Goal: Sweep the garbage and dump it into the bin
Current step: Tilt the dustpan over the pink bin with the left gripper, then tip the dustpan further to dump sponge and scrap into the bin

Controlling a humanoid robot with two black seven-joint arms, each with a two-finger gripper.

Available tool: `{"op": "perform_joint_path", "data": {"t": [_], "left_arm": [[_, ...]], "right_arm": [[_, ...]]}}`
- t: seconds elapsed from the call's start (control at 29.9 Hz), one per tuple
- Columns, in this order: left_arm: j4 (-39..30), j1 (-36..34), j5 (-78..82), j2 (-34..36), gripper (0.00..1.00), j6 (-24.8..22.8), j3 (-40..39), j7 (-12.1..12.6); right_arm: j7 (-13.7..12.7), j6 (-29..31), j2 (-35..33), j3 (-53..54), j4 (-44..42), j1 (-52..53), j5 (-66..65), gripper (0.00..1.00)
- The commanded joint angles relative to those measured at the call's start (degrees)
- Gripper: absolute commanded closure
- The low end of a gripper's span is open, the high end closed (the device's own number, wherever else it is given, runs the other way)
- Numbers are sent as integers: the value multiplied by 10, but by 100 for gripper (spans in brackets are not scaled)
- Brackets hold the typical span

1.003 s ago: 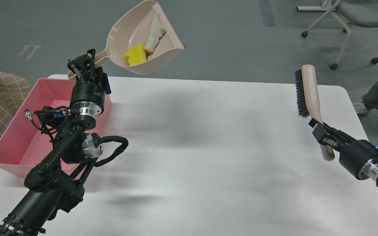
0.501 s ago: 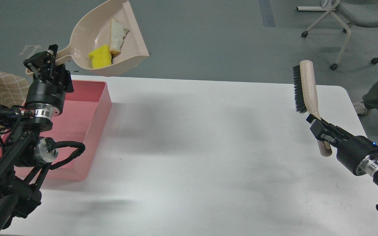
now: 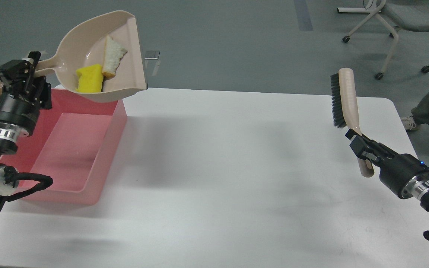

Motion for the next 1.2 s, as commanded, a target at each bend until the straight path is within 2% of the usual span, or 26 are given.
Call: {"op": "perform_joint_path", "data": {"t": [0.0,0.1,0.2,0.3,0.37,0.53,0.64,1.17], "left_arm": [[7,0,-1,10,85,-22,-16,0],[24,2,-4,13,85,-50,-30,-1],[53,14,-8,19,84,-100,-52,-2],[91,14,-7,25,84,-130,-60,-16],[137,15,0,34,84,-145,-59,-41],[197,15,0,53,84,-168,-54,-64],[218,14,1,71,84,-173,-52,-75],[269,16,91,127,84,-174,-37,-75]], "right_arm": [[0,0,4,-1,0,0,0,98],[0,0,5,-1,0,0,0,98],[0,0,3,-1,0,-1,0,98],[0,0,3,-1,0,-3,0,98],[0,0,4,-1,0,-4,0,98],[0,0,9,-1,0,-3,0,98],[0,0,9,-2,0,-2,0,98],[1,0,11,-2,-7,-2,0,98]]}}
